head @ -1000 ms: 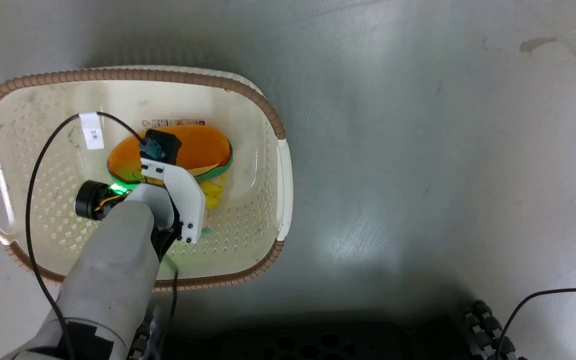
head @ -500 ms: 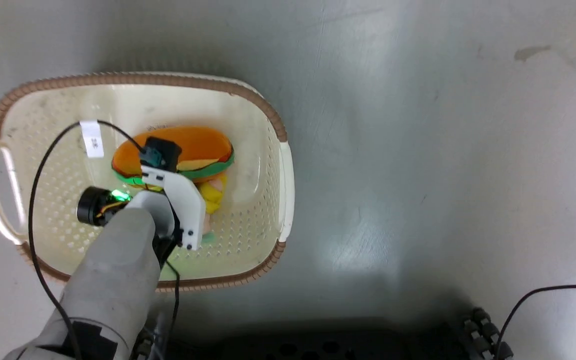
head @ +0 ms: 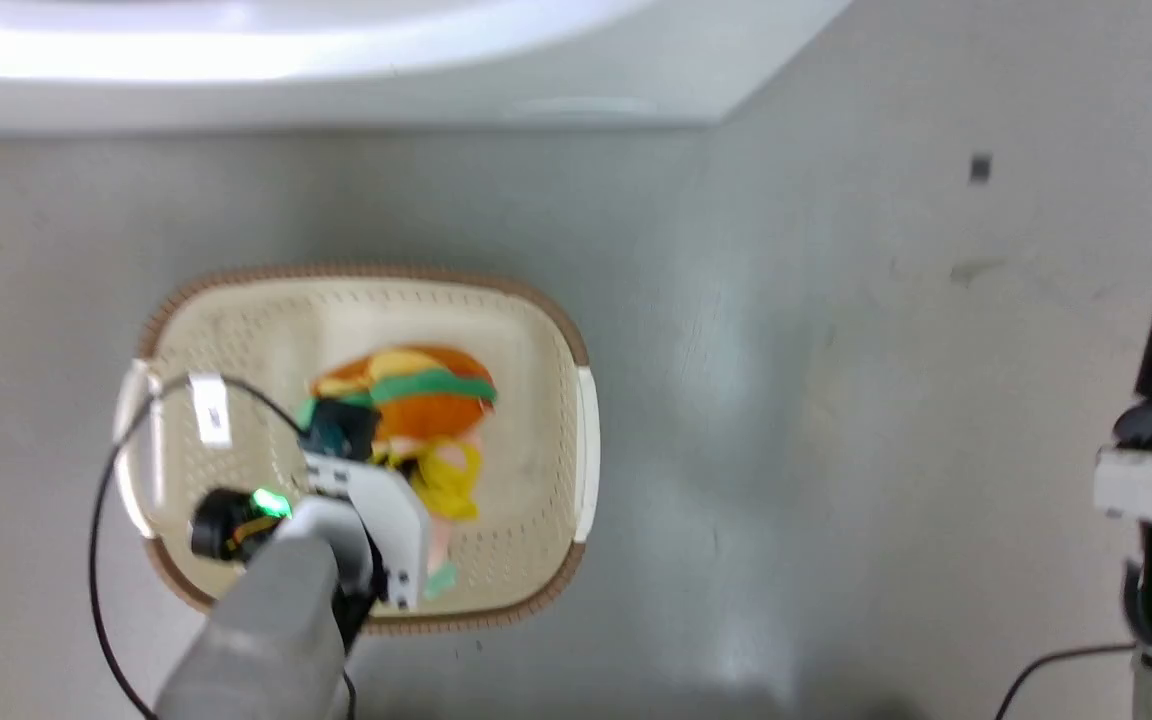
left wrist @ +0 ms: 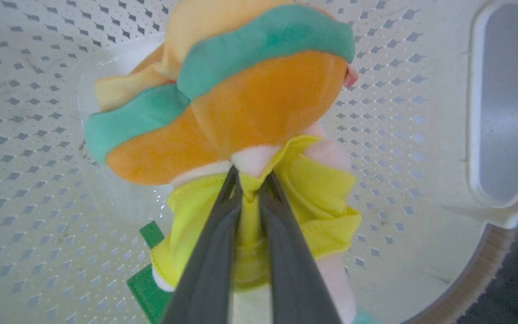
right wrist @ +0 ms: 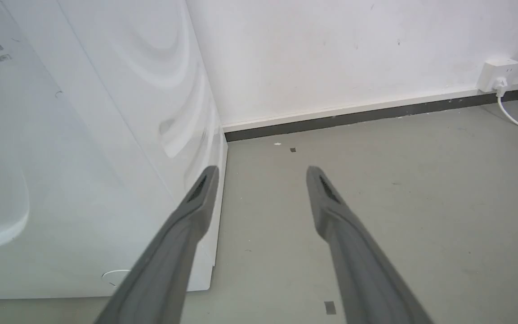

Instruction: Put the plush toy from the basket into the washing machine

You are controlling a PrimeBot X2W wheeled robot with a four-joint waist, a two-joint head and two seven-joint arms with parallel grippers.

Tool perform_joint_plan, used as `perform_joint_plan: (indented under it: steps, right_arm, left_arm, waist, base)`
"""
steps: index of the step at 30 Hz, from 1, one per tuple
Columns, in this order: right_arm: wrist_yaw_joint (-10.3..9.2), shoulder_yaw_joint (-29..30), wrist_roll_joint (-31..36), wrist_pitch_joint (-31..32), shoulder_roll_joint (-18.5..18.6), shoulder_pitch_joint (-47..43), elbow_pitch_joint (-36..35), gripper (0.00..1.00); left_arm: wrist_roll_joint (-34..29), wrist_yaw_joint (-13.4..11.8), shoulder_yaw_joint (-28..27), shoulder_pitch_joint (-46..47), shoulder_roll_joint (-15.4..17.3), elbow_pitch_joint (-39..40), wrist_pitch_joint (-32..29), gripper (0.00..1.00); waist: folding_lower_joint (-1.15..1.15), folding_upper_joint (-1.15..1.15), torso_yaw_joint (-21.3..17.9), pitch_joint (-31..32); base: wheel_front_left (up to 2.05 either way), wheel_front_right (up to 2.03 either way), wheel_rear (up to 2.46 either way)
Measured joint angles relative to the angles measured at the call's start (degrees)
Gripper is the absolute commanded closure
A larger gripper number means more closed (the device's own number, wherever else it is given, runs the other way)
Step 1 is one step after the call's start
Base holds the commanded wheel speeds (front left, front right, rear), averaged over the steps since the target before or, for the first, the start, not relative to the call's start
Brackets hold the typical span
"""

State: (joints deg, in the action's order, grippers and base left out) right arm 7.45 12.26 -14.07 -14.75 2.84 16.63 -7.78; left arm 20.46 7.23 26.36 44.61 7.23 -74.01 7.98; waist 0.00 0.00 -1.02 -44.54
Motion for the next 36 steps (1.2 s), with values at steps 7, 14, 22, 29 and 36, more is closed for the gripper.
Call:
perform_joint_plan:
  steps: [7, 14, 22, 29, 36]
  right_arm:
    - [0.0, -1.0, 0.0, 0.0, 0.0, -5.2, 3.1, 0.0]
    - [0.0, -1.5, -0.1, 0.0, 0.0, -10.1, 5.2, 0.0]
    - [0.0, -1.5, -0.6, 0.0, 0.0, -14.5, 5.8, 0.0]
    - [0.0, -1.4, -1.2, 0.0, 0.0, -15.3, 5.8, 0.0]
    - [-0.01, -1.6, -1.6, 0.0, 0.0, -15.2, 5.1, 0.0]
  left_arm:
    - [2.6, 0.0, 3.0, -6.8, -0.8, 1.1, 3.5, 1.0]
    - [4.9, 0.0, 5.5, -12.6, -0.6, 4.8, 5.9, 1.0]
    - [5.8, -1.3, 3.2, -16.5, 2.7, 16.8, 6.5, 1.0]
    - [4.2, -4.8, -2.3, -19.5, 4.2, 31.4, 6.7, 1.0]
    - [2.2, -6.7, -7.7, -18.2, 5.5, 38.4, 6.7, 1.0]
  waist:
    - [0.0, 0.0, 0.8, 10.3]
    - [-0.01, 0.0, 1.9, 20.4]
    - [-0.01, 0.0, 3.6, 29.2]
    - [-0.01, 0.0, 4.5, 32.6]
    - [-0.01, 0.0, 3.0, 31.6]
  base:
    - [0.0, 0.0, 0.0]
    - [0.0, 0.0, 0.0]
    - [0.0, 0.0, 0.0]
    - [0.0, 0.0, 0.0]
    - [0.0, 0.0, 0.0]
